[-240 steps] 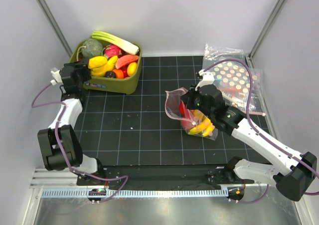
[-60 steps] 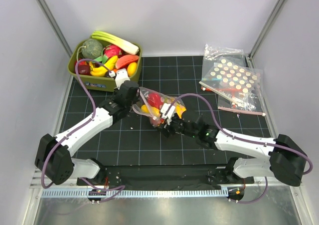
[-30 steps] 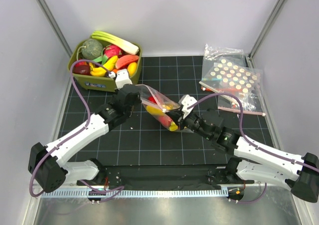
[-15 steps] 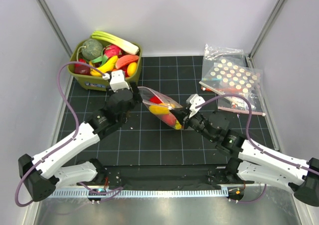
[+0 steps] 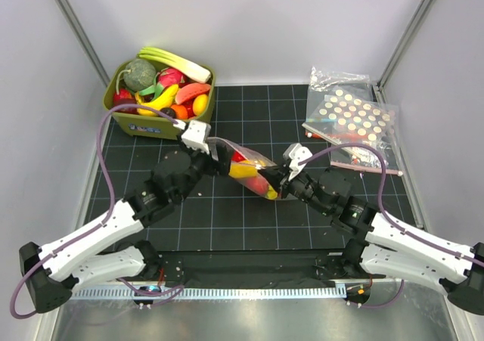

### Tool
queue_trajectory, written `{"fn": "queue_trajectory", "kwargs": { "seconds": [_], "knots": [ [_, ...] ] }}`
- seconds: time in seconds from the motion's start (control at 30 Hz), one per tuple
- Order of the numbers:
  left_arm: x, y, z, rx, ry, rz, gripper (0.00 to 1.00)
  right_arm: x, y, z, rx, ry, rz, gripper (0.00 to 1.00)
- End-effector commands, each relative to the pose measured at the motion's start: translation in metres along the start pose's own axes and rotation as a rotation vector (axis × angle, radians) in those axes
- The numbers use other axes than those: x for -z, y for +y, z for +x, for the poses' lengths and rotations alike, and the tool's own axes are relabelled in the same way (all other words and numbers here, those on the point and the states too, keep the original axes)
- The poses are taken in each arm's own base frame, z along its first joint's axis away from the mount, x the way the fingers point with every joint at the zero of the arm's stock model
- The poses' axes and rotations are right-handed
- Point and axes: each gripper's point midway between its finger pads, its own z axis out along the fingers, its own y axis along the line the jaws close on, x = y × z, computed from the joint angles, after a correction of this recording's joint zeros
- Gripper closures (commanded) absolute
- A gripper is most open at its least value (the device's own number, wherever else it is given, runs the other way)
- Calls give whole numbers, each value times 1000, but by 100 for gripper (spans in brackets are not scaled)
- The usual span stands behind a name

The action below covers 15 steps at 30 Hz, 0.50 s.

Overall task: Place the food in the zip-top bag and seal the zipper
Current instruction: Zip the zipper food storage bag at the center of the board.

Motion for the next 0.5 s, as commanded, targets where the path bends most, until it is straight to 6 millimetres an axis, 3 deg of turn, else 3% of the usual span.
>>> {"fn": "queue_trajectory", "kwargs": {
  "seconds": [0.0, 0.17, 0.2, 0.3, 0.47],
  "knots": [
    [18, -48, -32, -113, -174, 297, 19, 4, 11, -38, -20, -15, -58, 99],
    [49, -64, -52, -162, -332, 437, 18, 13, 22, -51, -19, -24, -125, 99],
    [52, -69, -40, -222, -341, 480, 18, 14, 24, -51, -19, -23, -134, 99],
    [71, -89, -40, -313, -439, 608, 18, 17, 30, -54, -19, -24, -169, 99],
    [92, -100, -41, -381, -492, 694, 18, 19, 39, -52, -19, 5, -221, 99]
  ]
}}
